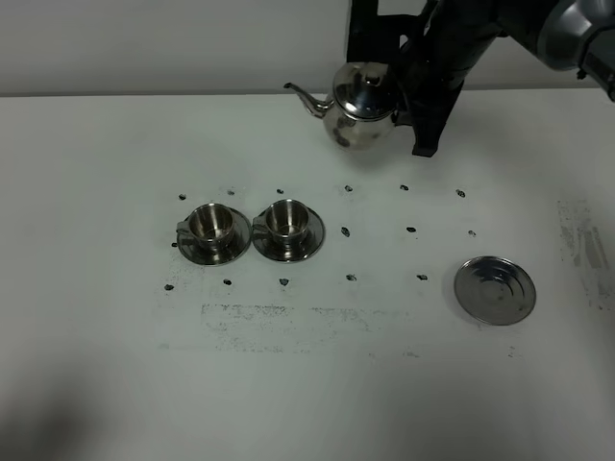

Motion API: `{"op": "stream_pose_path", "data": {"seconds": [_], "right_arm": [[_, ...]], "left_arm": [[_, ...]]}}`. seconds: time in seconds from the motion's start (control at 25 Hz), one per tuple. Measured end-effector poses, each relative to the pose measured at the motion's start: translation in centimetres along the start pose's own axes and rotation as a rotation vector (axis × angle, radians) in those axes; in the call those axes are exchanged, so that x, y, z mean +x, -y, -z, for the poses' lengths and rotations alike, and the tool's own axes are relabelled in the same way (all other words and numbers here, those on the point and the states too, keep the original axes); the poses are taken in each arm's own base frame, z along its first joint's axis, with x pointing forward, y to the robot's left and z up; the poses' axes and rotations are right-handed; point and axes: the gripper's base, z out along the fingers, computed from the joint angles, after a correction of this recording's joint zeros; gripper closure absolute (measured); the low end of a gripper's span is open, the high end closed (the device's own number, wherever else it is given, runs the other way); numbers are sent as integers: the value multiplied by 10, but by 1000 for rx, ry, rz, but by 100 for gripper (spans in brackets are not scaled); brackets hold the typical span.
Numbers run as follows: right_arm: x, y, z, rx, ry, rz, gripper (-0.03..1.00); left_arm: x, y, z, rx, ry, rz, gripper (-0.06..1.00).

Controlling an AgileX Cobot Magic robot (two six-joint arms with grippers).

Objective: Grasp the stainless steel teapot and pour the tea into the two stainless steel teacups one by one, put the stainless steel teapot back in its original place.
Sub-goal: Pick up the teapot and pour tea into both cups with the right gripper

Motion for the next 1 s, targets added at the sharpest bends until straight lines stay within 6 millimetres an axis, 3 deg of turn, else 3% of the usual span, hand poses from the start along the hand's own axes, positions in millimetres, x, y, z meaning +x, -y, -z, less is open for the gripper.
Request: {"op": "stream_pose_path", "data": {"seconds": [0.36,0.68,1.0], "right_arm": [[-37,0,-20,40,9,190,77],[-55,-7,-29,81,8,405,77],[-72,-8,-38,186,2,507,77]], "left_arm": [[0,0,0,0,0,0,29],[0,0,0,0,0,1,29],[0,0,0,0,0,1,29]]}}
